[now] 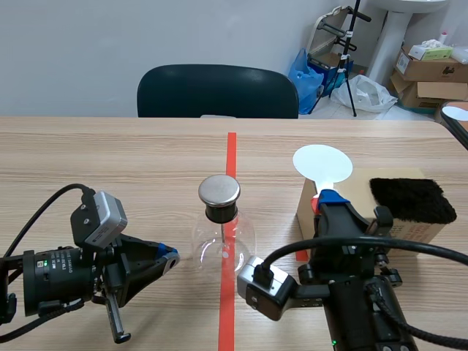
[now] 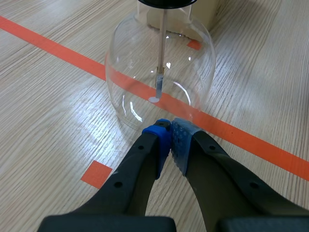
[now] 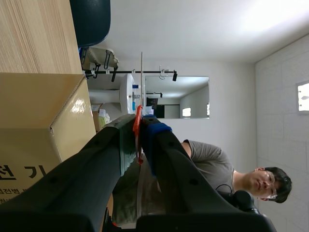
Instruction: Do the electroscope experiment
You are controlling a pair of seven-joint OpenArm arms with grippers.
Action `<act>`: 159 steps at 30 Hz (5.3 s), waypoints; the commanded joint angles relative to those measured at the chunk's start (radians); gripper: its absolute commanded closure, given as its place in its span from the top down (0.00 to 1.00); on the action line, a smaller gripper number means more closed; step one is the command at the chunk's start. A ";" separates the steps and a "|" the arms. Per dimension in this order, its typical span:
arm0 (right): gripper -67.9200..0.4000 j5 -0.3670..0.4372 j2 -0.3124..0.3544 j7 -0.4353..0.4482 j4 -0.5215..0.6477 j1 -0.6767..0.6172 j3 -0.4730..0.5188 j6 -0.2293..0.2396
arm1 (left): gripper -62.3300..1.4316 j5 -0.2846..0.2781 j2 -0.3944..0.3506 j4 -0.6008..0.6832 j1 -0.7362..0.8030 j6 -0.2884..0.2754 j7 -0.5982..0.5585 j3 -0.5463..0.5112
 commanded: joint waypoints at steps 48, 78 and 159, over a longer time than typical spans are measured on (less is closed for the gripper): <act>0.02 0.318 -0.153 0.844 -0.009 -0.196 0.763 -0.106 | 0.07 -0.016 -0.077 0.259 0.273 -0.003 -0.037 -0.213; 0.02 0.381 -0.189 1.146 -0.341 -0.091 0.924 -0.106 | 0.24 -0.089 -0.114 0.861 0.784 -0.100 -0.006 -0.618; 0.02 0.233 -0.237 1.007 -0.232 -0.144 0.912 0.031 | 1.00 -0.123 -0.114 0.861 0.780 -0.100 -0.010 -0.618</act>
